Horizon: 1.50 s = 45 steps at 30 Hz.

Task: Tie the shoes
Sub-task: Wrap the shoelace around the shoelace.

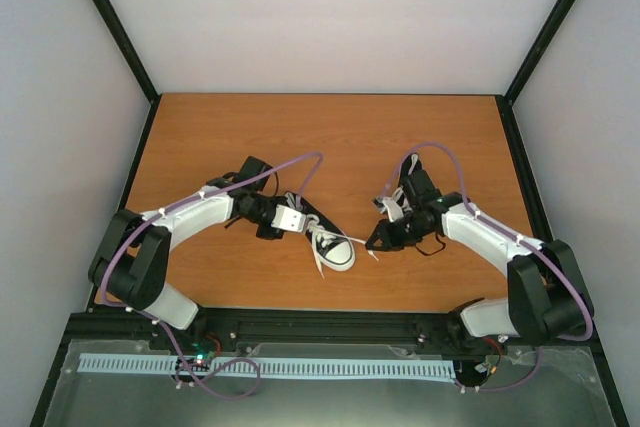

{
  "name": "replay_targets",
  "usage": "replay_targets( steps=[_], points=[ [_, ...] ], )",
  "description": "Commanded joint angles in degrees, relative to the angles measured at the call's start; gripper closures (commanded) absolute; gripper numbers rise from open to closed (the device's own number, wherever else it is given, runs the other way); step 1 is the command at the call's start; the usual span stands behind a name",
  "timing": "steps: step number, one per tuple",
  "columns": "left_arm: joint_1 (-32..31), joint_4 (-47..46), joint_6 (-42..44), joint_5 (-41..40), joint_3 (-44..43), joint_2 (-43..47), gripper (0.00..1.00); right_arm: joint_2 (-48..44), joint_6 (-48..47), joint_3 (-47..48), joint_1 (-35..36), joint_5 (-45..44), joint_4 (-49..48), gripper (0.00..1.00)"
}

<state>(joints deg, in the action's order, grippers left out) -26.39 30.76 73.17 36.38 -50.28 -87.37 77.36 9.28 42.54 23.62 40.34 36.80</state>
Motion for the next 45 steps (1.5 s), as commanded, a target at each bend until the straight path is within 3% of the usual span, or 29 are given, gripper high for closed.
replay_targets(
  steps=[1, 9, 18, 23, 31, 33, 34, 36, 37, 42, 45],
  points=[
    [0.21, -0.36, 3.68, 0.72, -0.06, -0.89, 0.99, 1.06, 0.81, 2.15, -1.08, 1.36, 1.13, 0.97],
    [0.2, -1.48, 5.3, -0.78, 0.23, -1.56, 0.99, 2.34, -4.64, 5.29, -6.12, 1.68, 7.36, 0.97],
    [0.21, 1.08, 6.65, 0.54, -0.12, -1.24, 0.99, 3.61, -3.2, 4.72, -6.08, 5.53, 2.97, 0.97],
    [0.2, 6.65, 8.58, 1.43, -1.66, -0.45, 0.81, 4.38, -1.76, 3.9, -5.62, 6.81, 0.98, 0.97],
    [0.25, 20.16, 11.62, 2.42, -5.56, 2.75, 0.65, 5.66, -1.7, 4.05, -4.79, 7.17, 0.38, 0.97],
    [0.27, 20.32, 5.69, 3.89, -7.67, 3.84, 0.52, 5.73, -1.81, 4.12, -4.27, 6.66, 0.4, 0.97],
    [0.21, 19.67, 1.04, 4.92, -9.06, 3.89, 0.41, 5.77, -1.81, 4.13, -4.16, 6.48, 0.43, 0.97],
    [0.16, 18.12, -7.26, 7.38, -11.36, 2.87, 0.1, 5.75, -1.81, 3.88, -3.94, 6.35, 0.05, 0.97],
    [-0.11, 17.31, -10.19, 8.49, -11.97, 2.11, 0.03, 5.78, -1.81, 3.68, -3.89, 6.27, -0.23, 0.97],
    [-2.64, 0.63, -23.9, 0.67, -9.67, 0.13, 0.0, 6.81, -2.27, 4.09, -3.54, 6.52, -0.41, 0.97],
    [-4.03, 3.16, -21.3, -2.6, -11.55, -4.31, 0.03, 6.97, -2.42, 4.41, -3.46, 6.01, -0.38, 0.97]
  ],
)
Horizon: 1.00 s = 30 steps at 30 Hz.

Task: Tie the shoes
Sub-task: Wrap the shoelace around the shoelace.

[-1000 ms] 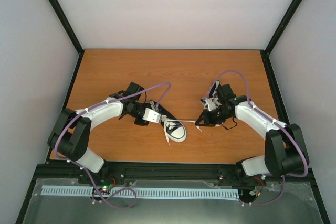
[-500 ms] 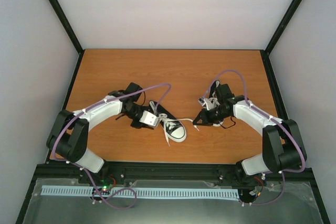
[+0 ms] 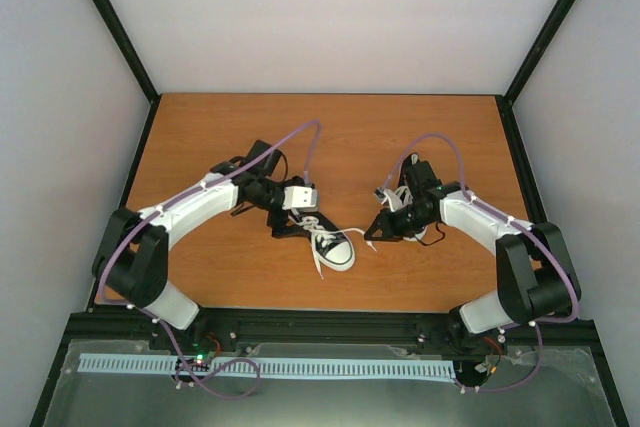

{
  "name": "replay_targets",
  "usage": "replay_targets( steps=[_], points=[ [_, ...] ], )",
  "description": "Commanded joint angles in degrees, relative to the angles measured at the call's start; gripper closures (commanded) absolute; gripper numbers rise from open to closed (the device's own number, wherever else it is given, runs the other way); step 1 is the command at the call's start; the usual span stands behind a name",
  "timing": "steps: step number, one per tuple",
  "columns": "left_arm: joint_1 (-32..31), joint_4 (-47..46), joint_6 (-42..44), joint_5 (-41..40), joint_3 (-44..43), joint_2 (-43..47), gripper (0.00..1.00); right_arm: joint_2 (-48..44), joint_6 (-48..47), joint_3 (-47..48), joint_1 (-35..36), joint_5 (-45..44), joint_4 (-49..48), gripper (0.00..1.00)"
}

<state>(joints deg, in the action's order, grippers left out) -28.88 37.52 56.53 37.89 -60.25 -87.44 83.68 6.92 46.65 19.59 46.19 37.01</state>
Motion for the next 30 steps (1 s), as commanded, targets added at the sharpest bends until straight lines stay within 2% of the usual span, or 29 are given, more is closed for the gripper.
replay_targets(
  steps=[1, 3, 7, 18, 25, 27, 30],
  points=[
    [-2.16, -2.01, -2.74, -4.54, -1.88, -5.22, 0.05, 0.61, -0.06, 0.3, 0.61, 0.08, -0.67, 0.97],
    [-3.34, -2.81, -0.24, -5.9, -0.55, -5.81, 0.07, 0.69, 0.33, 0.09, 0.62, 0.08, -1.22, 0.97],
    [-4.34, -12.38, -4.12, -10.61, 1.73, -6.51, 0.13, 0.73, 0.64, -0.29, 0.79, 0.55, -1.66, 0.97],
    [-4.34, -13.84, -1.69, -11.63, 3.46, -5.72, 0.64, 0.3, 0.82, -0.46, 0.79, 0.74, -2.27, 0.97],
    [-4.34, -14.02, -4.87, -10.19, 2.76, -5.31, 0.84, 1.32, 0.75, -0.78, 0.88, 1.42, -2.33, 0.97],
    [-4.34, -14.91, -5.4, -11.2, 3.37, -5.66, 0.88, 1.95, 1.02, -1.11, 1.05, 2.64, -2.85, 0.92],
    [-4.24, -15.52, -4.9, -12.89, 4.14, -5.65, 0.88, 3.18, -0.1, 0.09, 1.06, 4.47, -1.54, 0.67]
  ],
)
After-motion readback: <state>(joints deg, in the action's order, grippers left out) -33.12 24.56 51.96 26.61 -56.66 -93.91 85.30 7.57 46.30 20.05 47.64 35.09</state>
